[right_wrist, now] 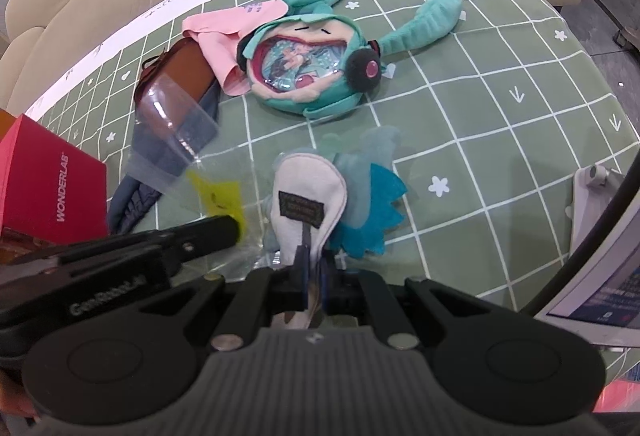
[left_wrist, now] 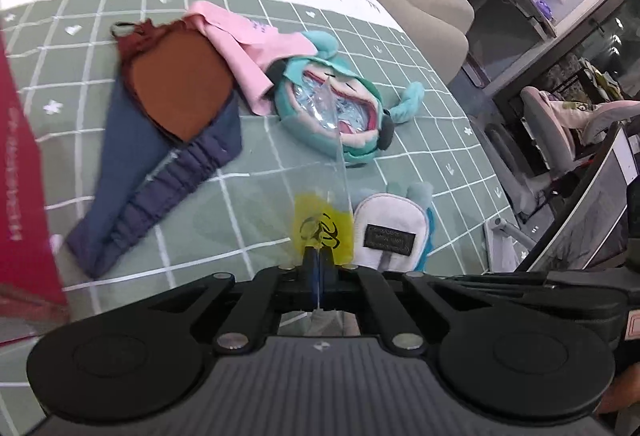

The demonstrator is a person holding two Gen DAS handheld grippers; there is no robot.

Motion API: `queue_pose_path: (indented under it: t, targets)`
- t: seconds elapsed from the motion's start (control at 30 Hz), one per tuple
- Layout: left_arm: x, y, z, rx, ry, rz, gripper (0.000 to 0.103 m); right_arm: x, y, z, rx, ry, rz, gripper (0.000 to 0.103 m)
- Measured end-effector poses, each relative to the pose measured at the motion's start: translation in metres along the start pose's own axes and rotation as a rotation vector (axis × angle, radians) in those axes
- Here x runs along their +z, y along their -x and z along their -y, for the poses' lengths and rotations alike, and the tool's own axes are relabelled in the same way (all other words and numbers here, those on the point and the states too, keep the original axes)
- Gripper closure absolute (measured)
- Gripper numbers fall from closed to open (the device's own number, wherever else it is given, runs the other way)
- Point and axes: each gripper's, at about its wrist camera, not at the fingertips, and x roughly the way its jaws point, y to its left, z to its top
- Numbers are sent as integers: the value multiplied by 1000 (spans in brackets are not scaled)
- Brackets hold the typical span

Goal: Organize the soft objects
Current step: 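Lift and carry the clear bag and plush toward the white box with both tools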

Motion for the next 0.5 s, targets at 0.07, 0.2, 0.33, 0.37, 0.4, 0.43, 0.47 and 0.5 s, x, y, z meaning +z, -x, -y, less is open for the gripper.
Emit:
queue_pose_path:
  t: [0.07, 0.2, 0.33, 0.37, 0.4, 0.43, 0.47, 0.5]
  targets:
    - [-2, 8, -2, 12, -3, 13, 103, 0, 4, -2, 1, 8, 10, 102]
    - [-3, 28, -6, 25, 14, 46, 103, 1, 15, -5, 6, 11, 32, 103]
    - [-4, 51, -7, 28, 13, 78, 103, 3, 31, -12, 21, 22, 61, 103]
    - [-4, 56, -7, 29, 13, 84, 103, 3, 34, -14, 23, 26, 66, 103]
    - [-3, 61, -7, 30, 12, 91, 103, 4, 36, -16, 23, 30, 69, 103]
    - [-4, 65, -7, 29, 9, 95, 103, 4, 38, -19, 24, 36, 70, 103]
    - [-4, 69, -7, 31, 9, 100, 103, 3, 40, -22, 28, 49, 66, 103]
    - [-4, 73, -6, 33, 8, 104, 103, 3, 43, -24, 30, 53, 66, 103]
